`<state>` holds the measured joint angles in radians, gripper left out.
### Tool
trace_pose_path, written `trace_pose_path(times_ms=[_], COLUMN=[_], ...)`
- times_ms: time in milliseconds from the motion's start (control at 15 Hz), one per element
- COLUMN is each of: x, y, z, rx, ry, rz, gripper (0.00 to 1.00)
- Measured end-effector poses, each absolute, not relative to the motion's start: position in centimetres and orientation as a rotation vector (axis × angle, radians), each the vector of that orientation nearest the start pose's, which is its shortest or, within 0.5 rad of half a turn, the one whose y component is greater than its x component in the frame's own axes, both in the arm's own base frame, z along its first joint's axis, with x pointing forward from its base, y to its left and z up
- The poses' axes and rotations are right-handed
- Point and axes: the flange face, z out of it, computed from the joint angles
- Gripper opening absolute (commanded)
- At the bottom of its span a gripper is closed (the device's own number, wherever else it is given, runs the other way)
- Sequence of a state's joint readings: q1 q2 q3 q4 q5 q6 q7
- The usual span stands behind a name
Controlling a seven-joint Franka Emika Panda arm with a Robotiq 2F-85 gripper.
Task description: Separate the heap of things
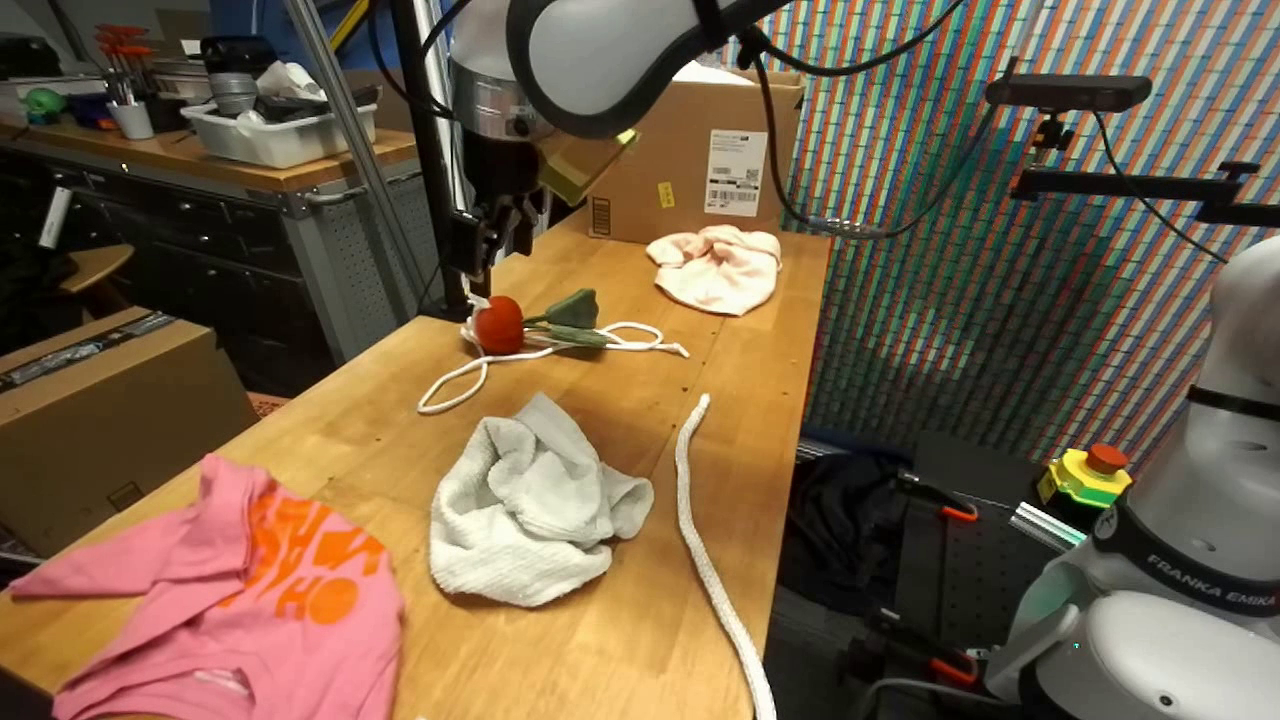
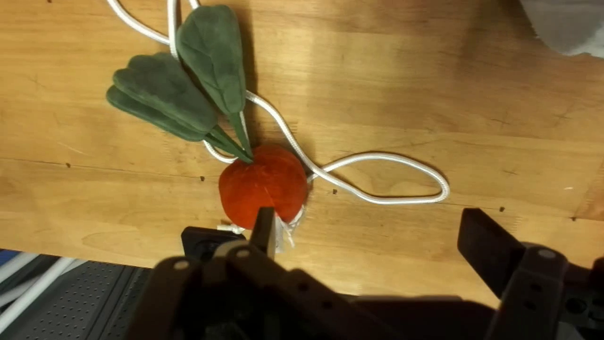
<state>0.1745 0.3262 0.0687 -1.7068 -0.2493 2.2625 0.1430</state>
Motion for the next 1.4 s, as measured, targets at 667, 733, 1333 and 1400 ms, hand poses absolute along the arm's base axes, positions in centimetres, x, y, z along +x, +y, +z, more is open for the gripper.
trace_pose_path(times_ms=[667,733,1333,1400], x=[69.2,69.4,71.7,71.9], y=[13.4,13.4,11.8,11.7], z=[36.4,36.0,33.1,32.8], rx=[-3.298,-3.301,-3.367,-3.366], ry=[-0.529,-0.538,-0.579,-0.573], rz=[-0.21,-0.198,-0.238,-0.25], gripper=[1.0,1.0,1.0,1.0])
